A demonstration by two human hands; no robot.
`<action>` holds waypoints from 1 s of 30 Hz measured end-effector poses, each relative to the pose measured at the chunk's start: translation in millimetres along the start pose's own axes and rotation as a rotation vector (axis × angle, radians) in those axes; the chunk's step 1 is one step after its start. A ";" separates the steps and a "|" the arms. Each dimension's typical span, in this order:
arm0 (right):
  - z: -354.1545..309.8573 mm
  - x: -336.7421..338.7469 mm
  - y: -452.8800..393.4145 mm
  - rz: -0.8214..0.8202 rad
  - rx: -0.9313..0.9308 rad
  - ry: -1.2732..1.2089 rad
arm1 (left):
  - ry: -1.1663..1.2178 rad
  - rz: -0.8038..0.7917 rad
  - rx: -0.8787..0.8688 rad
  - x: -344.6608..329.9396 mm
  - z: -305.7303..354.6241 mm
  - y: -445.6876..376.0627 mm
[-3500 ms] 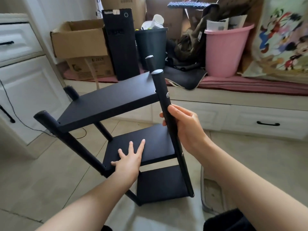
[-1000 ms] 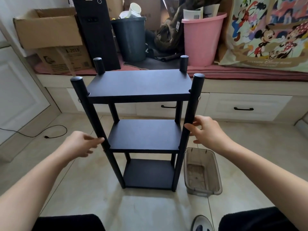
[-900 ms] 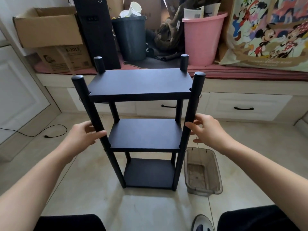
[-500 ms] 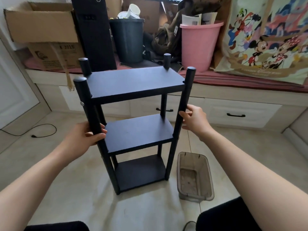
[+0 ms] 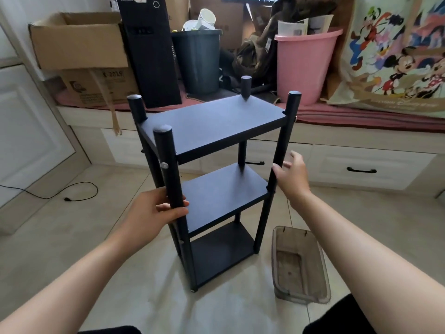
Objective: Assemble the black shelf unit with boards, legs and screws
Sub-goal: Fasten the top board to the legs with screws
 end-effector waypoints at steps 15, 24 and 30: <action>36.6 -53.9 40.8 -0.397 -0.664 -0.442 | -0.129 -0.136 -0.055 -28.1 23.6 12.5; 56.2 -35.5 30.9 -0.295 -0.494 -0.362 | -0.207 -0.291 -0.187 -92.1 45.3 10.4; 80.4 8.5 30.0 -0.309 -0.469 -0.351 | -0.186 -0.355 -0.174 -116.3 51.1 0.0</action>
Point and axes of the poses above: each hand's wrist, its own y-axis away from the middle knuckle, its own x-axis out of the back of the hand, z = x × y, the point moved 1 cm from there along -y, towards the middle knuckle, and after that the axes turned 7 degrees about -z, right-handed, at the moved point
